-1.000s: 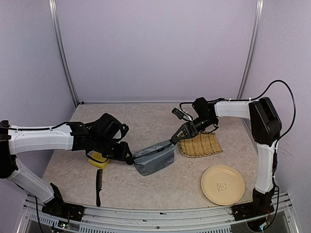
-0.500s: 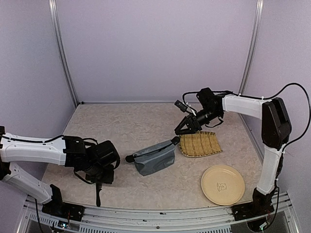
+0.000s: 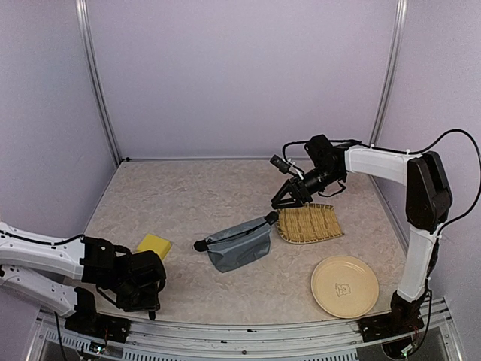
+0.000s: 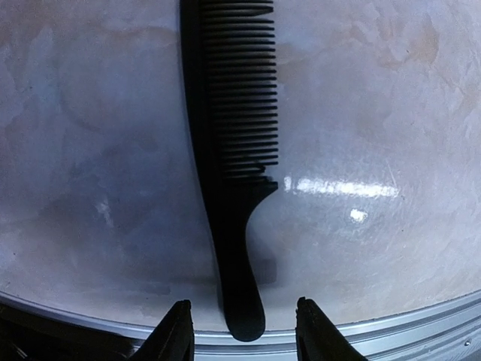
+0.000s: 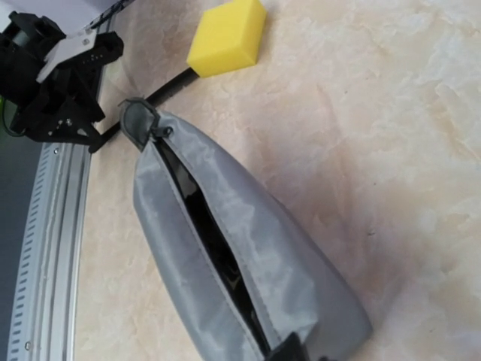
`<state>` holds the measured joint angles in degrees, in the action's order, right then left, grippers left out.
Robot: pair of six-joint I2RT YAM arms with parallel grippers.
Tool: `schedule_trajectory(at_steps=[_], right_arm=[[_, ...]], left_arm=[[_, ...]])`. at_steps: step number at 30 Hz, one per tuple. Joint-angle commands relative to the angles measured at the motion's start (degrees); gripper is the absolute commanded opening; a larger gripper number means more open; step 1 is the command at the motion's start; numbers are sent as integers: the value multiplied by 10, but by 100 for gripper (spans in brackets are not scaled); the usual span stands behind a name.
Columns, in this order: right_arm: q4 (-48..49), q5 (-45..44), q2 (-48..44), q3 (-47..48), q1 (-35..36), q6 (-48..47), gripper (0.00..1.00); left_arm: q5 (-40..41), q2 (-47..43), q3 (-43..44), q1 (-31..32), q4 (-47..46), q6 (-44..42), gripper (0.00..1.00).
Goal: Sort the hair-cutting tools
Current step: Move the comb to the center of the board.
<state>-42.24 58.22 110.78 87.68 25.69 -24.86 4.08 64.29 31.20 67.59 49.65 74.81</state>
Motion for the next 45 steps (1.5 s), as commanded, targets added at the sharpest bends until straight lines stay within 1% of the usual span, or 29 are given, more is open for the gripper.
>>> schedule_trajectory(at_steps=[1,4,9,13,16,17,19,21,24,26,27,29,32,33,34,35,36,37,40,42,45], right_arm=[[-7,-2,-27,-3,-4,-9,43],[-7,-2,-26,-3,-4,-10,43],[-7,-1,-24,-3,-4,-11,42],[-9,-6,-22,-3,-3,-13,42],[-11,-9,-22,-1,-4,-15,42],[-13,-9,-24,0,-3,-17,42],[-20,-18,-31,3,-4,-21,43],[-19,-31,-44,4,-4,-26,43],[-17,-43,-68,0,-3,-33,46],[-20,-47,-82,-4,4,-41,47],[-22,-53,-88,-6,13,-45,47],[-14,-78,-104,-19,53,-52,47],[0,-156,-109,-40,137,-52,46],[0,-177,-105,-43,166,-53,46],[3,-195,-99,-45,194,-54,46],[5,-213,-89,-46,223,-55,45],[5,-232,-76,-45,250,-57,45],[4,-249,-62,-40,274,-58,44],[6,-274,-14,-17,331,-54,41],[10,-273,17,3,358,-45,38],[11,-282,69,42,391,-35,33]], left_arm=[[-33,3,-15,3,-83,5,45],[-44,37,-11,9,-129,-13,43],[-52,114,27,20,-194,-60,39],[-63,193,76,27,-248,-110,38],[-28,239,142,34,-236,-150,37],[-5,241,169,38,-218,-170,37],[62,229,207,35,-165,-191,41],[113,197,222,14,-131,-215,43],[124,143,212,-37,-117,-249,44],[132,112,206,-59,-123,-266,44],[140,98,207,-65,-128,-276,44],[174,75,221,-78,-143,-310,44],[214,53,231,-111,-187,-384,46],[227,48,226,-127,-207,-407,51],[250,43,221,-144,-224,-412,62],[268,40,216,-163,-236,-416,75],[267,35,209,-183,-254,-424,84],[258,28,201,-200,-279,-435,88],[237,6,177,-235,-333,-435,90],[220,-2,160,-246,-356,-425,86],[169,-7,139,-253,-381,-413,78]])
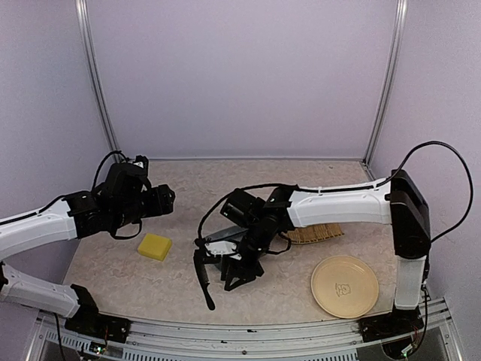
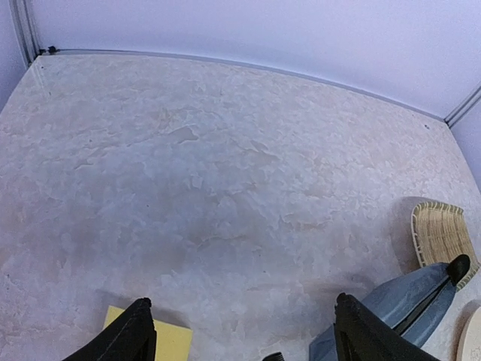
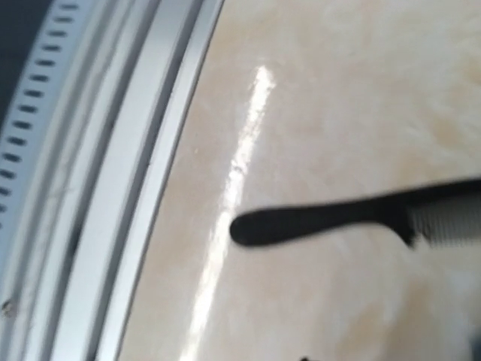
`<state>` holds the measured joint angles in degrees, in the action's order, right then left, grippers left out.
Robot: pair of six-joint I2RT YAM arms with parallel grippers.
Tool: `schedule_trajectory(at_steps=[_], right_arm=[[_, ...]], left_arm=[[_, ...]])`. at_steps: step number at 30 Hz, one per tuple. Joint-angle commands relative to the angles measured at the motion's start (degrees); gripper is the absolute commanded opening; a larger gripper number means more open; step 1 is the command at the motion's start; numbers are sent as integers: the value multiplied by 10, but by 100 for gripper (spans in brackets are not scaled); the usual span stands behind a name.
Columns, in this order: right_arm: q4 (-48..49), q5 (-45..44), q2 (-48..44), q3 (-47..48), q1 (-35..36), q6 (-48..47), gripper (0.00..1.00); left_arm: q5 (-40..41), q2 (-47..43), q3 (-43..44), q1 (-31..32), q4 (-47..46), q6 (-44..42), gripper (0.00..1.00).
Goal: Sort the hair-cutting tools
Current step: Move the comb to the center of the board, then adjust the comb at the center of the board.
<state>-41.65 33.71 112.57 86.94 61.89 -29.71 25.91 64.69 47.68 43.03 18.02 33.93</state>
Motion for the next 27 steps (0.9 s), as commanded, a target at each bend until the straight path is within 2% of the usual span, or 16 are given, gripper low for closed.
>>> schedule_trajectory(at_steps=[1,8,15,20,27], right_arm=[[5,-44,69,62,39,16,33],[-8,-67,169,155,76,28,32],[-25,-67,219,198,94,20,29],[-28,-73,208,164,94,18,24],[-5,-94,144,39,80,24,22]], left_arm=[[-60,-12,-31,-8,-70,-3,77],[-65,-13,-39,-8,-46,-1,76],[-70,-21,-54,-10,-50,-4,76],[-75,-16,-55,-10,-51,-5,76],[-81,-8,-58,-10,-58,-3,76]])
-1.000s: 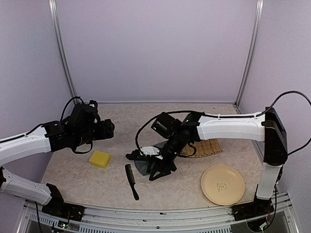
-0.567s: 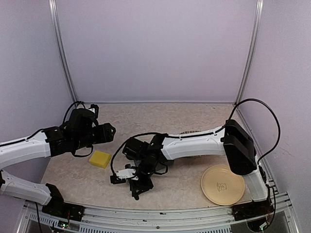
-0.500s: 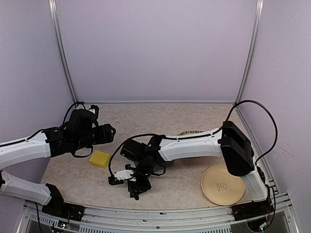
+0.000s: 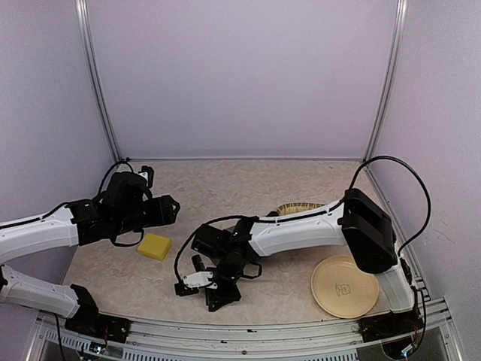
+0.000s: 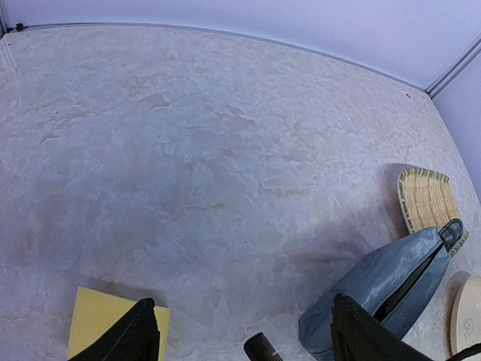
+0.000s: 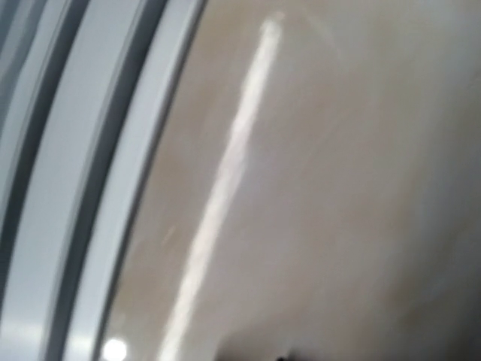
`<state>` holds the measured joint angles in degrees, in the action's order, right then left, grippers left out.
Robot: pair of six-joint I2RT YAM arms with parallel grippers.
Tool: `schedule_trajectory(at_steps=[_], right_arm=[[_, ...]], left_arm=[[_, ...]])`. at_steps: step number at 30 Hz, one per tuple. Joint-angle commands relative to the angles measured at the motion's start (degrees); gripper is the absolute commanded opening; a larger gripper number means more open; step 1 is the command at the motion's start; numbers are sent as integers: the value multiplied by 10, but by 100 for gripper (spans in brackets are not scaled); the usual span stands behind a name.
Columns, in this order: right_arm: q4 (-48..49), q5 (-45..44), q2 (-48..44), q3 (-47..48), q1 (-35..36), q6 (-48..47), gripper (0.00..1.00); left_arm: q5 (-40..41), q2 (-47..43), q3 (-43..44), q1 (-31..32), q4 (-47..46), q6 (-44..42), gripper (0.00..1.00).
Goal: Sort the hair-cutting tools
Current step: Adjust the comb at the center of the board.
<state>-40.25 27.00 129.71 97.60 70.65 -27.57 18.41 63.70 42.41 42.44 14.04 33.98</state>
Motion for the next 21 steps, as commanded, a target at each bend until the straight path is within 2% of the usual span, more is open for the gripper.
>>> schedule_trajectory(at_steps=[1,5,10,15,21], right_arm=[[-15,-28,-37,-87,-10,4,22],[4,-51,-81,-169,-41,4,21],[12,-86,-117,-213,-79,1,22],[14,-115,-156,-198,-77,-6,26],[27,-156,-151,-149,-31,-30,39]], left_arm=[[-7,3,-6,-4,-19,-2,77],[-13,9,-6,-3,-20,1,77],[-17,13,-8,-3,-20,3,77],[-21,15,-7,-3,-15,3,77],[-23,16,-7,-3,-7,5,77]])
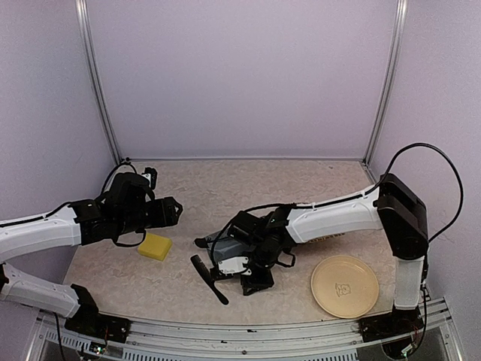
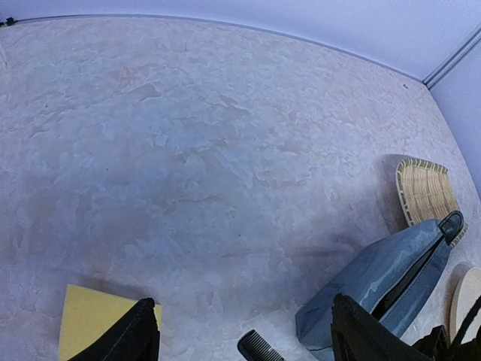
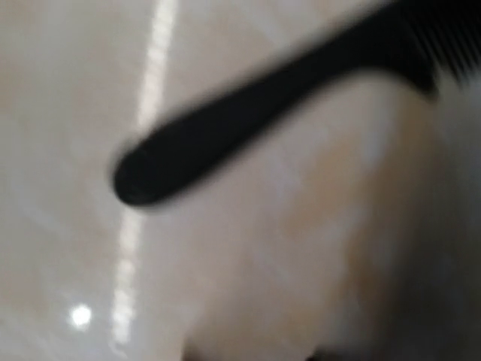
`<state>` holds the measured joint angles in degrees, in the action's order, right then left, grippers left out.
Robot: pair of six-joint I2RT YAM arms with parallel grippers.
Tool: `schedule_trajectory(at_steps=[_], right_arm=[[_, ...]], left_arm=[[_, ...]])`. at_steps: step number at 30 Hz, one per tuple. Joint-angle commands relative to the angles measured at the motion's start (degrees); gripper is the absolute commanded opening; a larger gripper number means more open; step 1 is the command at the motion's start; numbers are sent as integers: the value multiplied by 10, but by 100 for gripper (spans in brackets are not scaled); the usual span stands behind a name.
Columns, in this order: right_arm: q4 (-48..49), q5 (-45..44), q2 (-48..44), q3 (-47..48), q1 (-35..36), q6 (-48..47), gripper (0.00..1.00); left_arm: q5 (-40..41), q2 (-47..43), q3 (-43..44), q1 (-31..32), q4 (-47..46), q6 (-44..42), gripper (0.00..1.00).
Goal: Sort the hair-cutting tools
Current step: Adjust the comb at the center of the board, then move the comb to the center of the board.
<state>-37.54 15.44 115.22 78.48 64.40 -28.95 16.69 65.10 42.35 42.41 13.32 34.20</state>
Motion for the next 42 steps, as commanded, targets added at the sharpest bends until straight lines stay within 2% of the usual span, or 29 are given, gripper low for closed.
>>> schedule_trajectory(at_steps=[1,8,15,20,32,35,40,42], right_arm=[[-3,-47,7,59,35,-11,40],[-19,-41,72,149,54,31,44],[-19,-62,99,179,66,57,45],[-23,-92,106,188,66,104,47],[-42,-55,122,154,85,114,56],[-47,-66,115,132,85,105,52],[-42,-111,77,51,82,78,37],[-44,-123,63,23,80,60,35]], left_arm=[[-7,2,-5,-3,1,5,76],[-20,-11,-8,-2,8,16,77],[-24,-9,-9,-2,10,17,77],[-34,5,-13,-2,4,21,77],[-55,43,-9,-3,-3,22,77],[-58,48,-6,-2,-2,20,77],[-59,48,-7,-3,0,19,77],[-60,49,-8,-3,-2,19,77]])
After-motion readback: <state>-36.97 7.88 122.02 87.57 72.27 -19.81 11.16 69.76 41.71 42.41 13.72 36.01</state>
